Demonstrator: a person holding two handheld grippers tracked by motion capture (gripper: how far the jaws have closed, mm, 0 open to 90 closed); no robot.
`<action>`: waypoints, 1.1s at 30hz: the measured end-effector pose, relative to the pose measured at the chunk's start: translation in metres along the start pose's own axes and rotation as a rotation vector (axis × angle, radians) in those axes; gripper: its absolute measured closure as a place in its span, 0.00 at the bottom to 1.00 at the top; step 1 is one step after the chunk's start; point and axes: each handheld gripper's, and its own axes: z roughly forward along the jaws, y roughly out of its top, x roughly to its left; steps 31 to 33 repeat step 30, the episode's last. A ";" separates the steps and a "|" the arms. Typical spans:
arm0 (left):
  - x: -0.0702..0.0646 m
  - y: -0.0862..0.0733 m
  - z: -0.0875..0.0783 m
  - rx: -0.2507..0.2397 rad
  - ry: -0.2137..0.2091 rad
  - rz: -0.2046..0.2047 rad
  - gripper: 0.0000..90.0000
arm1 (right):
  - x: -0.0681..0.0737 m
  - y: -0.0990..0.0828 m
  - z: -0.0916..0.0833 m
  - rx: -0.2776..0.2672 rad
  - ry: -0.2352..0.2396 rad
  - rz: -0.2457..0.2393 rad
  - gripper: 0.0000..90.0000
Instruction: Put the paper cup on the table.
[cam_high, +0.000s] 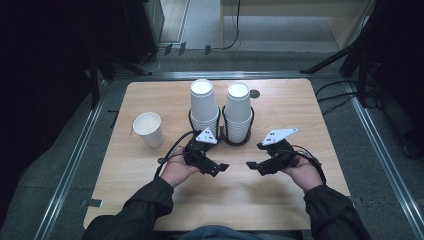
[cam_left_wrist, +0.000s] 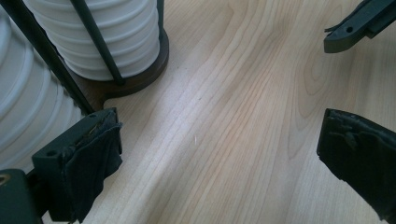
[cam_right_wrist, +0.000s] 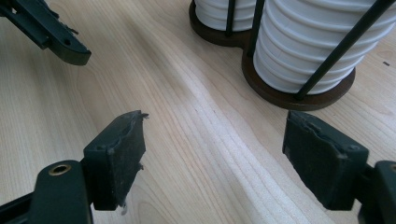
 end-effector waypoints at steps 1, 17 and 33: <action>0.000 0.000 0.000 0.002 -0.003 0.001 0.00 | 0.000 0.000 0.000 0.000 -0.001 -0.001 0.24; 0.001 -0.002 -0.001 0.007 -0.002 -0.001 0.00 | -0.001 0.000 0.000 -0.004 -0.001 0.007 0.24; 0.004 -0.005 0.001 0.035 0.006 0.004 0.00 | -0.003 -0.001 0.000 -0.006 -0.001 0.008 0.24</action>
